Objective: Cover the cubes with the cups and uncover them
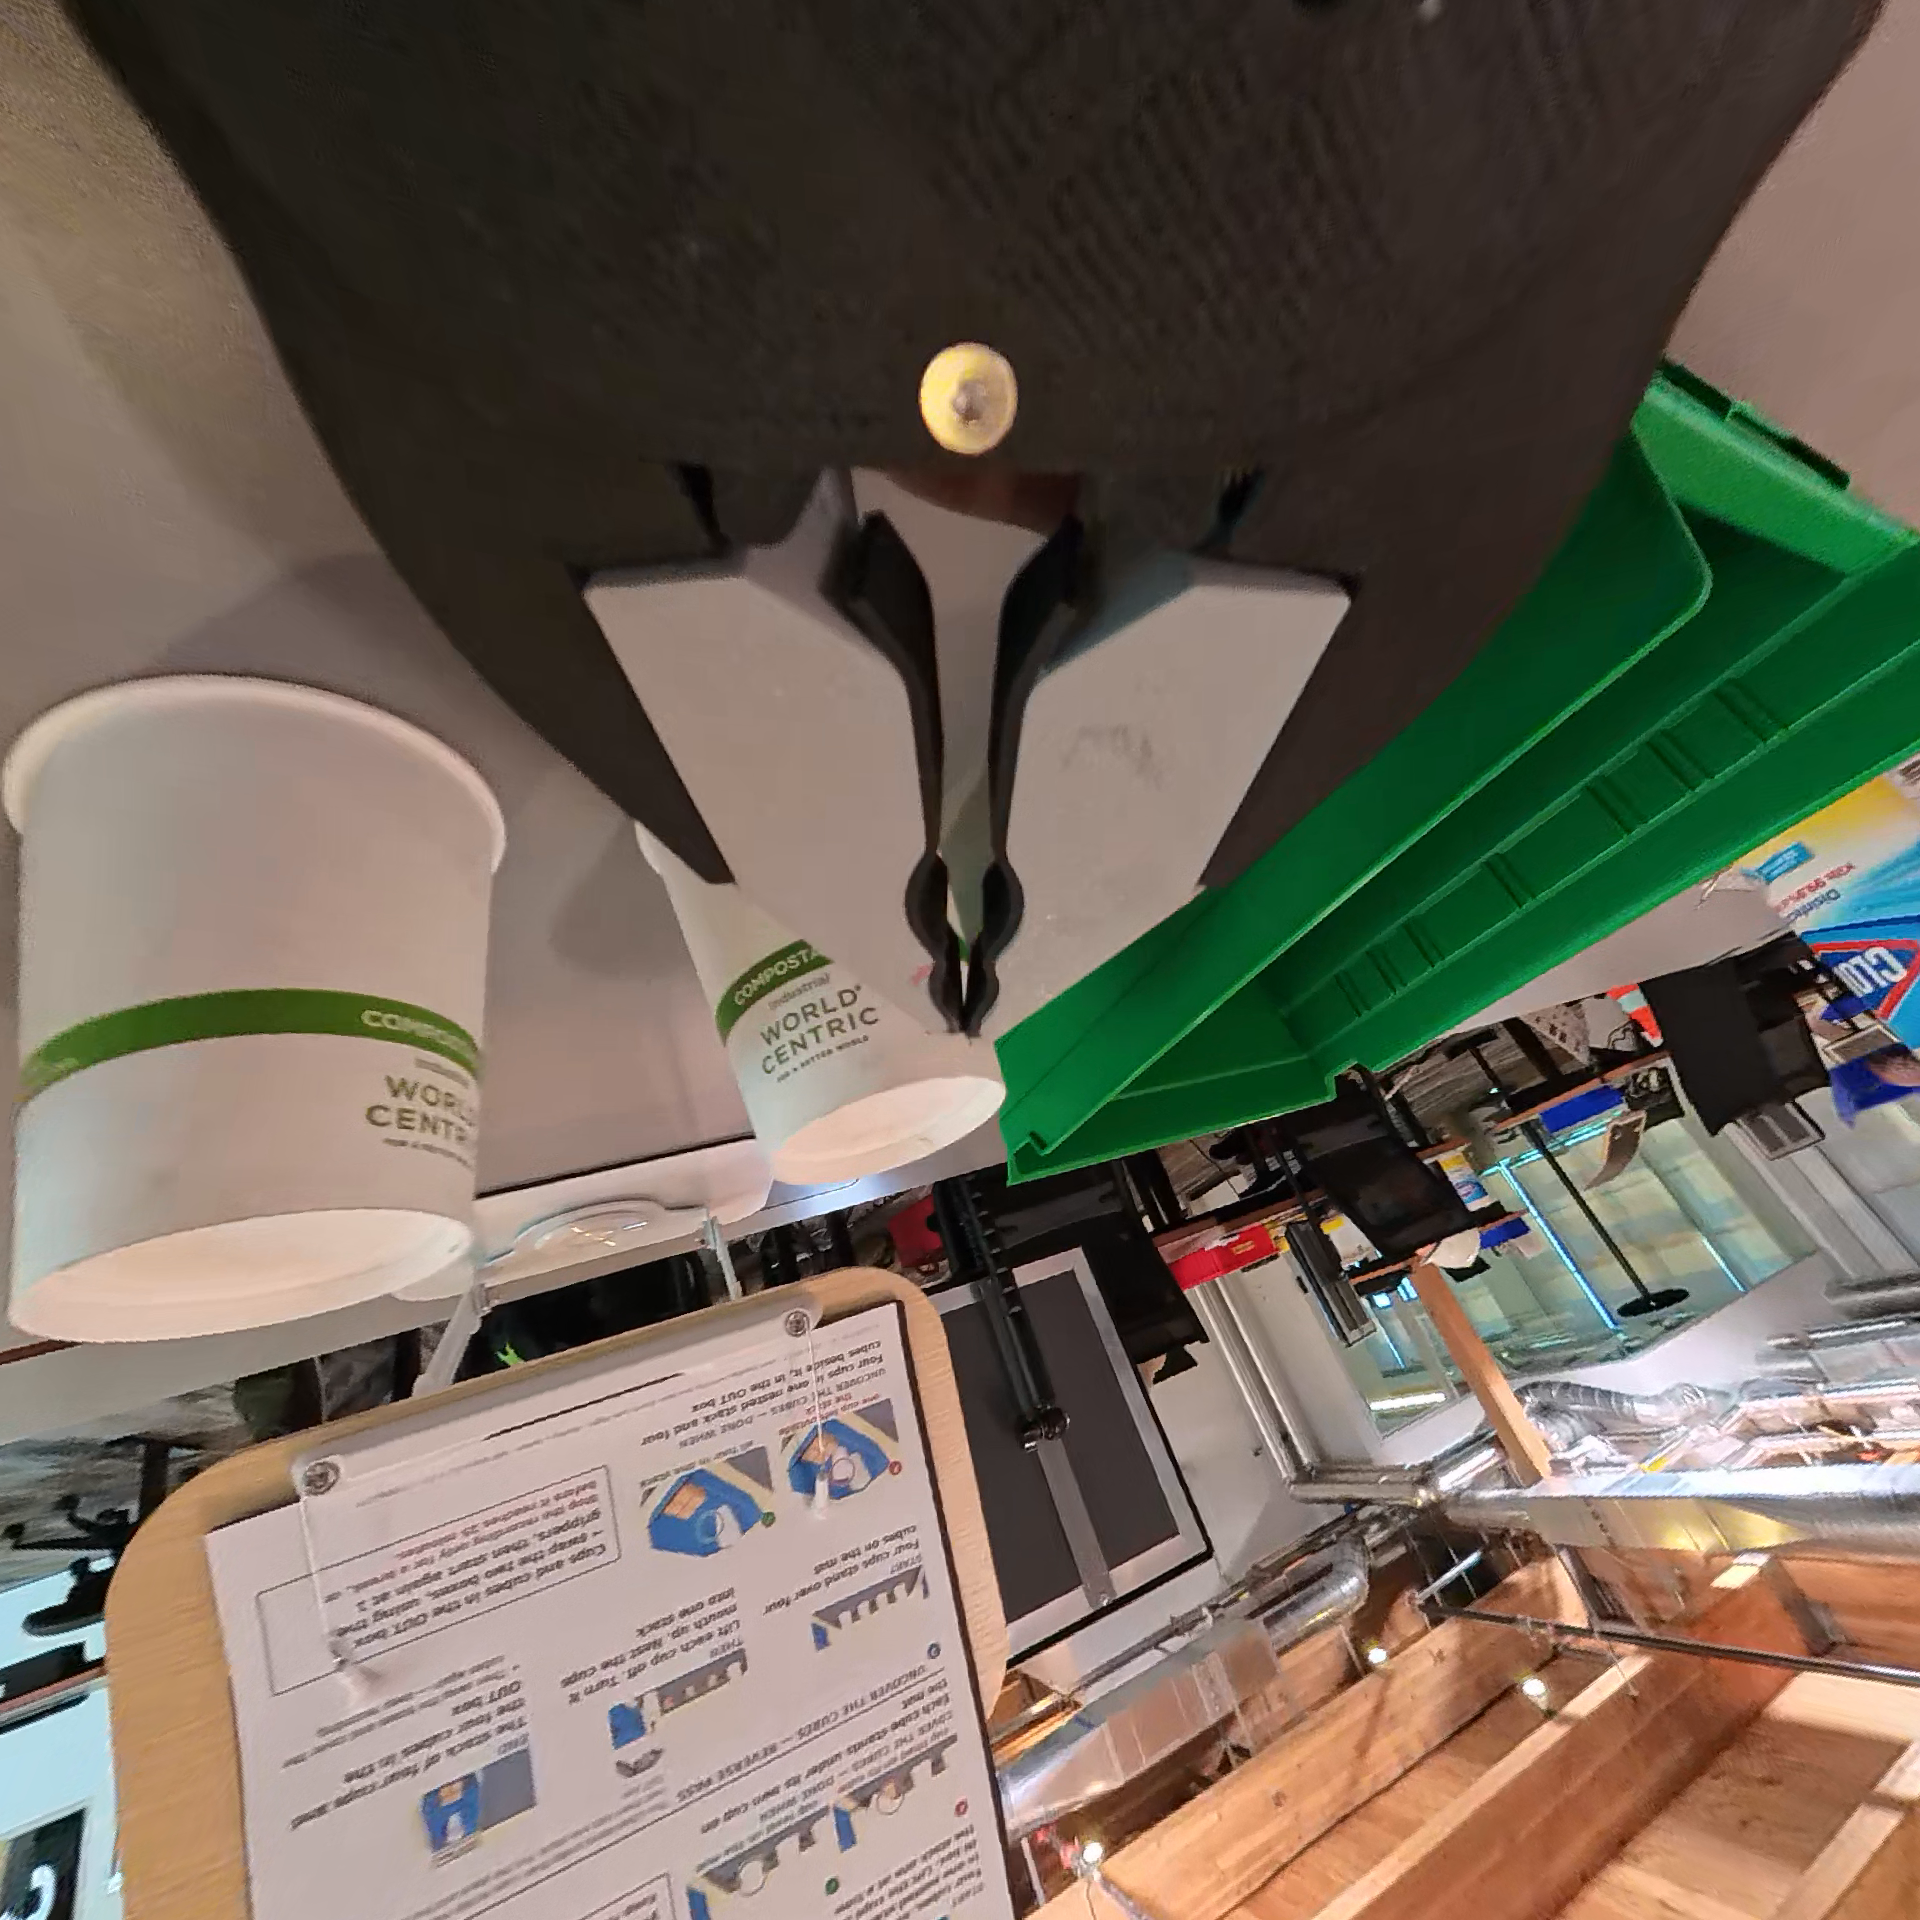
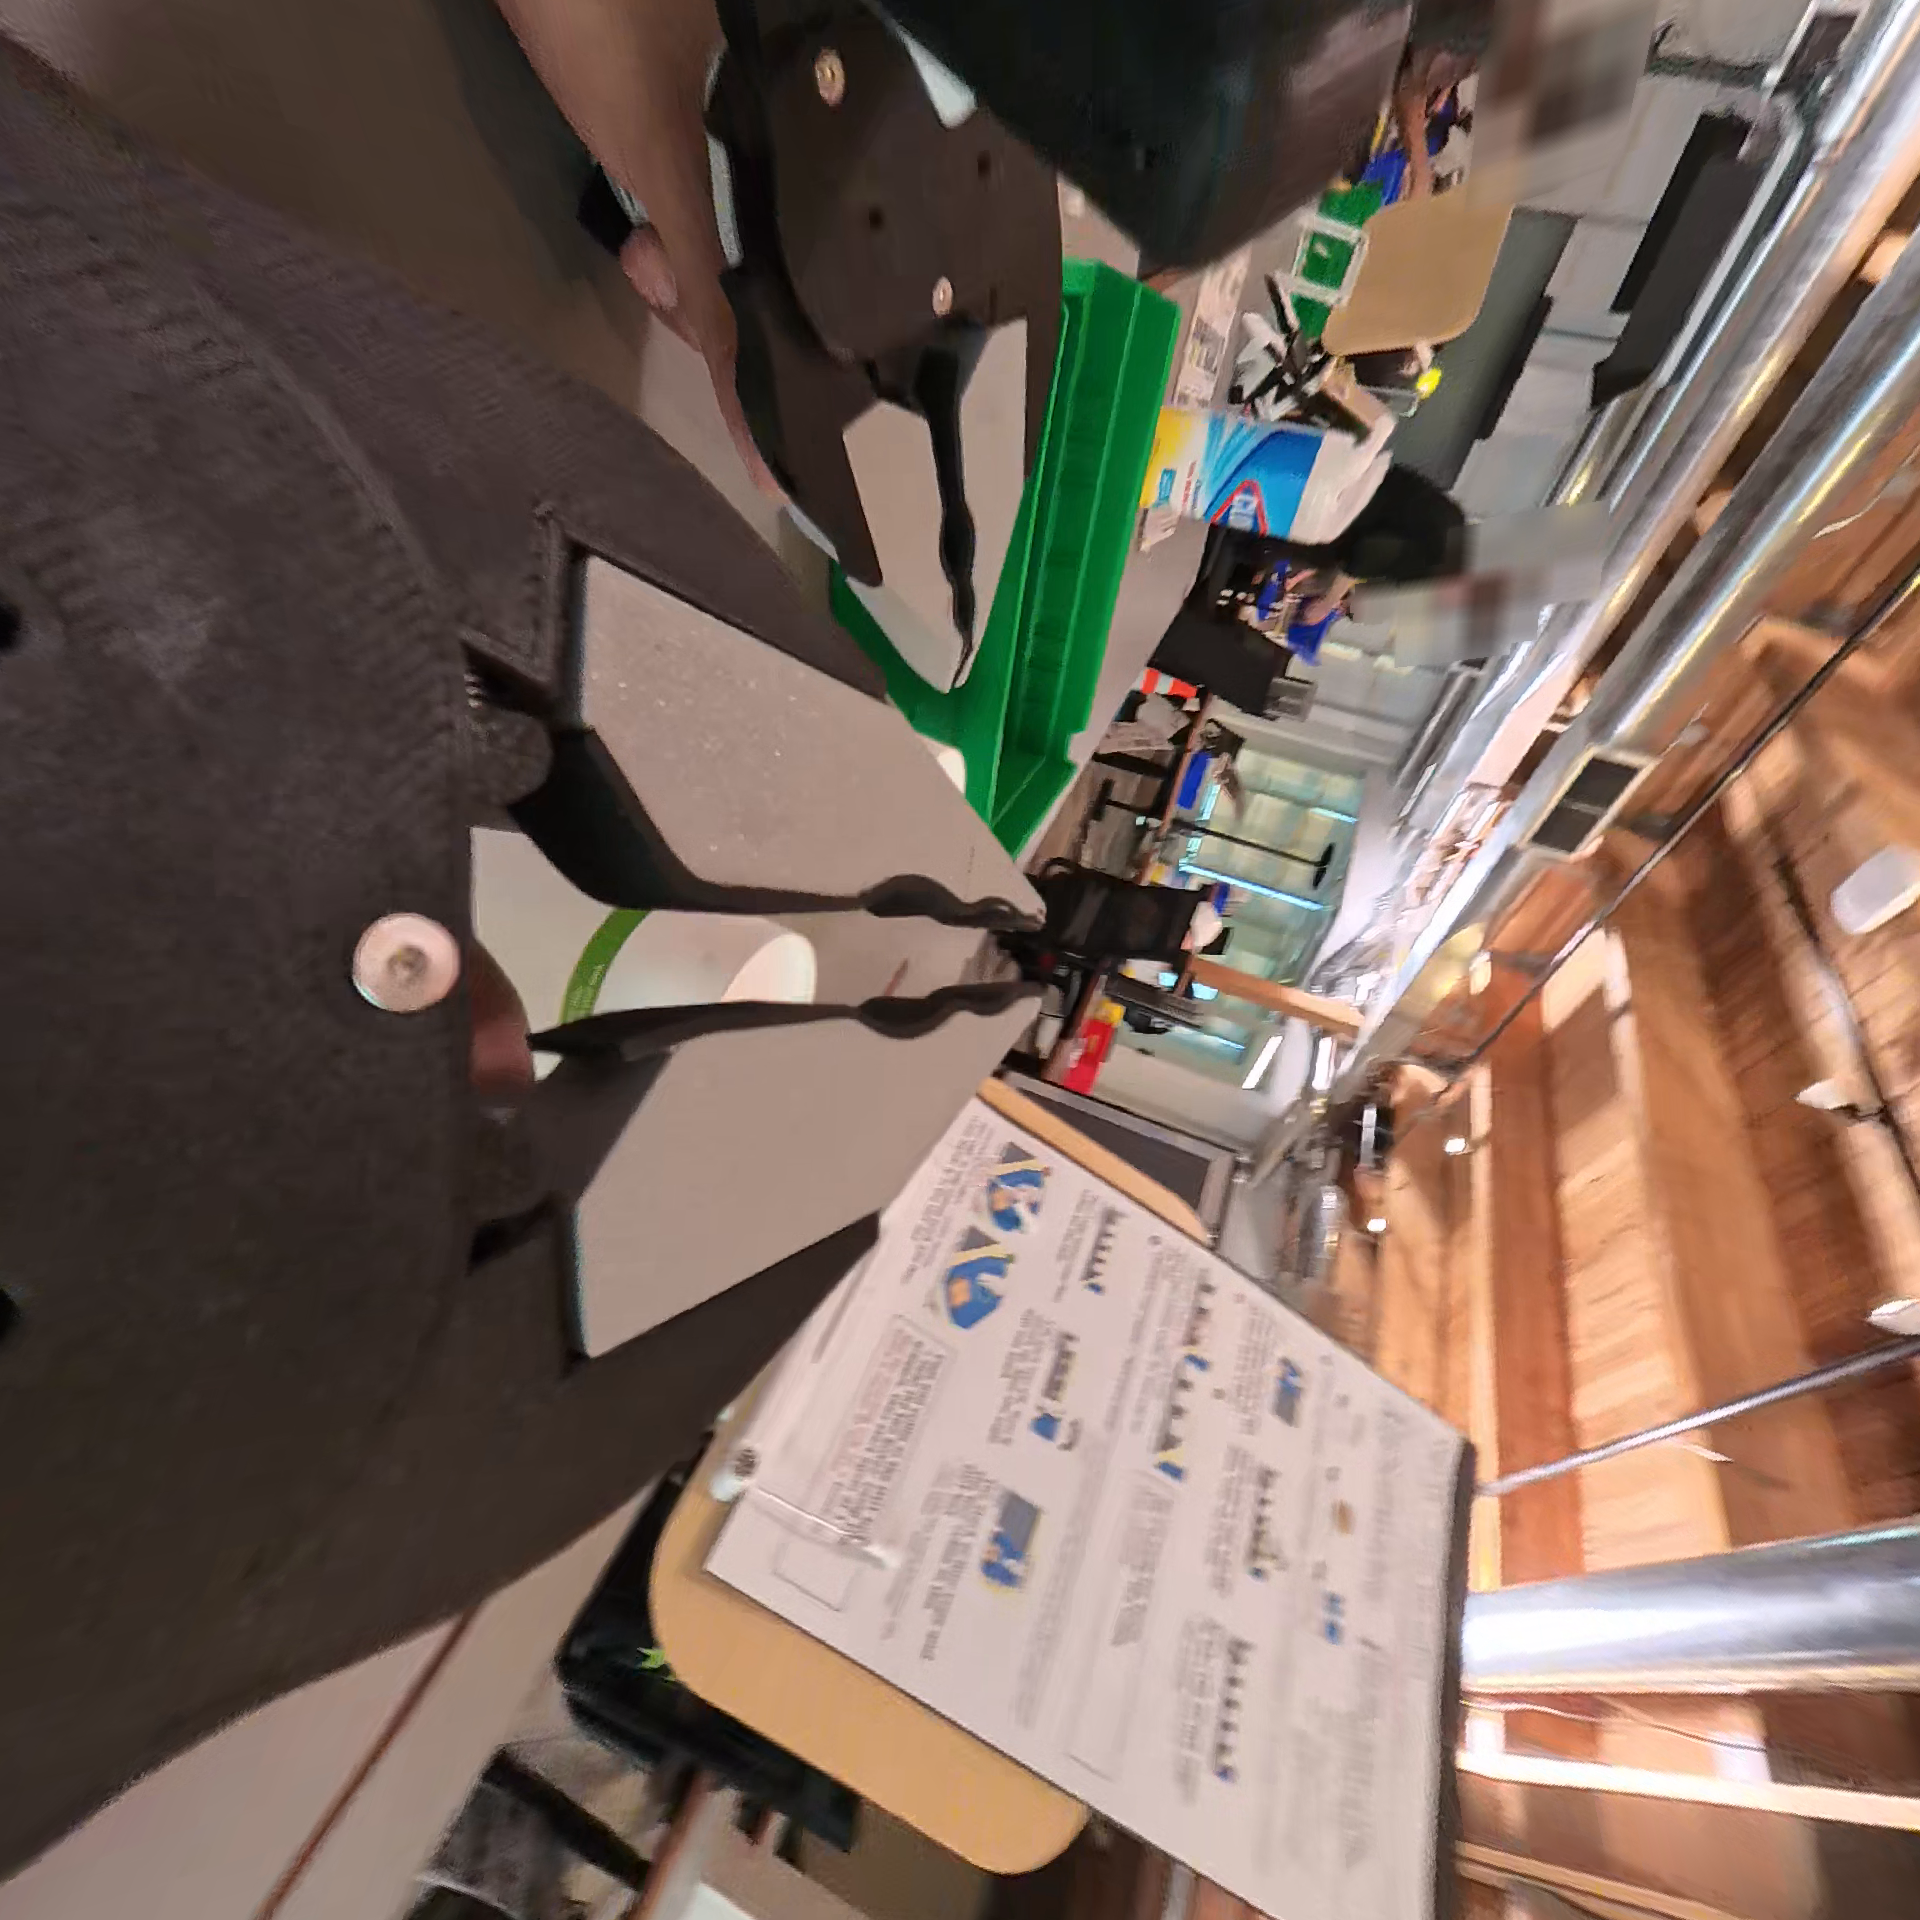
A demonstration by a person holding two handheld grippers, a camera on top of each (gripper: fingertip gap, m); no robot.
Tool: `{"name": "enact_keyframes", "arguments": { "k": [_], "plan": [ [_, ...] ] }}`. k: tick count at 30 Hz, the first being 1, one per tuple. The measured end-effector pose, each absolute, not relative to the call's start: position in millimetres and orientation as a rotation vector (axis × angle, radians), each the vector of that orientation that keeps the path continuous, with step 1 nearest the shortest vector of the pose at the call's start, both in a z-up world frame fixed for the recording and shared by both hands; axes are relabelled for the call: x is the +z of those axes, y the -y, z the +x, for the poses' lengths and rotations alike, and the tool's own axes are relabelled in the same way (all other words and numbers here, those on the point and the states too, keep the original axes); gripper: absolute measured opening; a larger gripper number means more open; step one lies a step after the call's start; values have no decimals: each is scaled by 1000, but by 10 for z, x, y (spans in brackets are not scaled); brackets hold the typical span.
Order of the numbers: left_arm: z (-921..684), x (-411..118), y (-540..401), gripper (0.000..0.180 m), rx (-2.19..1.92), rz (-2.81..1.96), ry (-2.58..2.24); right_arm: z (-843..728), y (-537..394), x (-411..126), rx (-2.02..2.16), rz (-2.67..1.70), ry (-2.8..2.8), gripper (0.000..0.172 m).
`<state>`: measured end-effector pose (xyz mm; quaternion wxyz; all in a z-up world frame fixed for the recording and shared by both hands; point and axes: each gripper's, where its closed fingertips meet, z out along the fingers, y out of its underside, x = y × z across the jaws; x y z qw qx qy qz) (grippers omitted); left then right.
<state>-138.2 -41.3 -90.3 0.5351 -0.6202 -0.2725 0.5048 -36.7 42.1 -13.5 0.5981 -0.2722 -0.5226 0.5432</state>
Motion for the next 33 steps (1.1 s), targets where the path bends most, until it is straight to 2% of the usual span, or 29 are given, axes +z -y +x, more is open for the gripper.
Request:
{"name": "enact_keyframes", "arguments": {
  "k": [3, 8, 18, 24, 33],
  "plan": [
    [-1377, -898, 412, 0, 1206, -1475, 642, -243, -303, -71, 1222, -505, 1170, 0],
    [-1387, -906, 412, 0, 1213, -1482, 645, -29, -86, -29, 1152, -296, 1073, 0],
    [-1633, -1059, 499, 0, 1235, -1587, 757, 332, 669, -412, 1447, -6, 1475, 0],
    [-1748, -1108, 554, 0, 1283, -1624, 792, 375, 908, -699, 1438, 64, 1639, 0],
    [-1715, -1105, 496, 0, 1386, -1649, 732, 334, 963, -819, 1344, 83, 1661, 0]
  ]
}}
